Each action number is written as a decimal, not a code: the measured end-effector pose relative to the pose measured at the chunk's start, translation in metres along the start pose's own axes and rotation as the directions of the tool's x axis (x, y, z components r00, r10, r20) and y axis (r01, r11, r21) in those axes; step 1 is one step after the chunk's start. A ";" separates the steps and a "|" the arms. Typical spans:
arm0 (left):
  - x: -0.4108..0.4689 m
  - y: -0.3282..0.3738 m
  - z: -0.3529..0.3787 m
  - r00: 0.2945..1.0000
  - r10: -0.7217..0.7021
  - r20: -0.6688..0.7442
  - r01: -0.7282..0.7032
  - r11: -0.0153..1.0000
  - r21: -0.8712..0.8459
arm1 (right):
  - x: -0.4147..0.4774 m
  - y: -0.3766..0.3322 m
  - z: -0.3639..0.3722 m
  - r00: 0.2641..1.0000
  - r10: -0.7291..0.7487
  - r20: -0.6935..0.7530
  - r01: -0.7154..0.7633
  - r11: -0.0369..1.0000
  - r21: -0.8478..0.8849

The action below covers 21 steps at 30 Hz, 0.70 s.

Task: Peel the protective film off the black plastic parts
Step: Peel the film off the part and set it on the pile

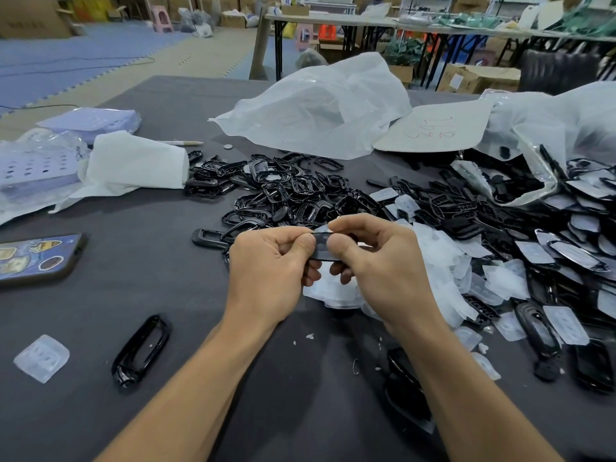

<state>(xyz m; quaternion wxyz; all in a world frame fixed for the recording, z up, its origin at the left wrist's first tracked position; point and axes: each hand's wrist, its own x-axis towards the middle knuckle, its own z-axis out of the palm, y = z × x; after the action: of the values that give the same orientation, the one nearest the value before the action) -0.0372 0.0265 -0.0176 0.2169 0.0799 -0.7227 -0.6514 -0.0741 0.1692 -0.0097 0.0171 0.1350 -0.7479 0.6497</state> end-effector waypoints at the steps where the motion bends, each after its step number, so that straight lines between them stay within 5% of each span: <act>1: -0.001 0.001 0.000 1.000 0.005 0.006 -0.005 1.000 -0.001 | -0.001 0.000 0.001 1.000 -0.007 0.002 0.007 1.000 -0.030; 12: 0.003 -0.005 -0.007 0.985 -0.123 0.120 0.118 0.992 0.045 | 0.004 -0.004 -0.006 0.997 0.073 -0.009 -0.072 0.995 0.064; 19: 0.006 -0.004 -0.005 0.976 -0.194 0.102 0.201 0.977 -0.074 | 0.004 -0.007 -0.006 0.983 0.173 0.063 -0.183 0.963 0.197; 21: 0.007 -0.006 -0.004 0.971 -0.219 0.093 0.227 0.969 -0.093 | 0.002 -0.008 -0.008 0.991 0.136 0.002 -0.136 0.990 0.036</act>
<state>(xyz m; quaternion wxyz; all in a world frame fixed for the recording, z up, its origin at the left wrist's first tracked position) -0.0425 0.0191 -0.0213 0.1161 0.1223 -0.6828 -0.7109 -0.0759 0.1758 -0.0007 -0.0294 0.0840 -0.7437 0.6626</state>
